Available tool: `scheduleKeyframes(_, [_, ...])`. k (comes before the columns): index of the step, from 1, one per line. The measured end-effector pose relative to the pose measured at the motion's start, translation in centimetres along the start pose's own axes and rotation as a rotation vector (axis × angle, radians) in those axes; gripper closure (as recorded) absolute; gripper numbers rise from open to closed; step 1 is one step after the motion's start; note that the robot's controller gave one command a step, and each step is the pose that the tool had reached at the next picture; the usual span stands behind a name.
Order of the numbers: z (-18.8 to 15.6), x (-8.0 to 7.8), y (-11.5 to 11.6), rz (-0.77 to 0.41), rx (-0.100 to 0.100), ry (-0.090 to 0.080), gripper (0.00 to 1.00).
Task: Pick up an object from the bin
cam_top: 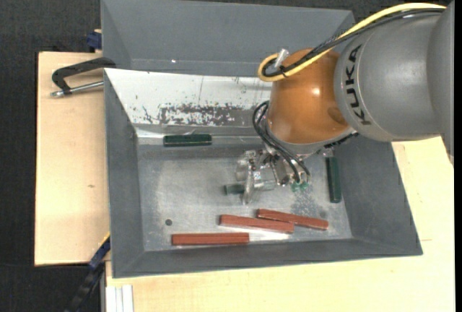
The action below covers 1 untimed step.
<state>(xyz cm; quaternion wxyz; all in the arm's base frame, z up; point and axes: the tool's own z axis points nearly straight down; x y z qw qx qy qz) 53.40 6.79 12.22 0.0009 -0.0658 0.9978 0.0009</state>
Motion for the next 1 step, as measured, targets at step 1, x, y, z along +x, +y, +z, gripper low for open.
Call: scheduleKeyframes(1, [-11.13, -1.02, 0.23, -0.043, 0.001, -0.003, 1.0])
